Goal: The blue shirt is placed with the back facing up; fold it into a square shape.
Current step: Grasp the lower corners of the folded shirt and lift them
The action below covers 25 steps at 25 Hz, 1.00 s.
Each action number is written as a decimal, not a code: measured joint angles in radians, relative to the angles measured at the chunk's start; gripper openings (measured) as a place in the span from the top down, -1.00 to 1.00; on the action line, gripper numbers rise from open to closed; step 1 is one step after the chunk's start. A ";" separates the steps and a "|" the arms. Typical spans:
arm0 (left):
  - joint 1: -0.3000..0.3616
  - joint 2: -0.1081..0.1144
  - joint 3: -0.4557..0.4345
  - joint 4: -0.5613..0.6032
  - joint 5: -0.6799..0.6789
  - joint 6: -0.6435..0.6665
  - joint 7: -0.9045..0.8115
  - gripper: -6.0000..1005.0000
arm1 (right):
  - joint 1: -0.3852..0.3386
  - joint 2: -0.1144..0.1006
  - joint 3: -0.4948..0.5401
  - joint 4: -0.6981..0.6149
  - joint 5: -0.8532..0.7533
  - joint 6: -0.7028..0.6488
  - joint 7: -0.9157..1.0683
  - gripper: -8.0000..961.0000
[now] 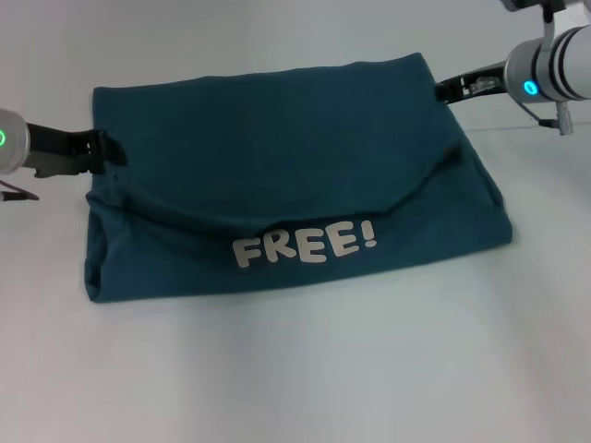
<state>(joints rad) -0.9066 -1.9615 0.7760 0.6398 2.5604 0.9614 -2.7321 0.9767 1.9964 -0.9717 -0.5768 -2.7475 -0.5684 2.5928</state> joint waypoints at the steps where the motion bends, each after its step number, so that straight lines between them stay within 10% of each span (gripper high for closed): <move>1: 0.004 -0.003 0.000 0.012 0.001 0.002 -0.008 0.62 | -0.001 -0.003 0.000 -0.001 0.000 -0.002 0.004 0.58; 7: 0.058 -0.033 -0.008 0.123 -0.015 0.058 -0.036 0.17 | -0.029 -0.024 0.032 -0.067 0.034 -0.127 0.026 0.08; 14: 0.239 -0.052 -0.052 0.288 -0.242 0.203 -0.014 0.12 | -0.188 -0.044 0.200 -0.194 0.410 -0.500 -0.133 -0.75; 25: 0.391 -0.055 -0.157 0.196 -0.480 0.404 0.239 0.02 | -0.459 -0.109 0.386 0.017 0.904 -1.036 -0.361 -0.74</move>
<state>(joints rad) -0.5157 -2.0162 0.6189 0.8357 2.0799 1.3654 -2.4931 0.5173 1.8872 -0.5860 -0.5594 -1.8435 -1.6049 2.2317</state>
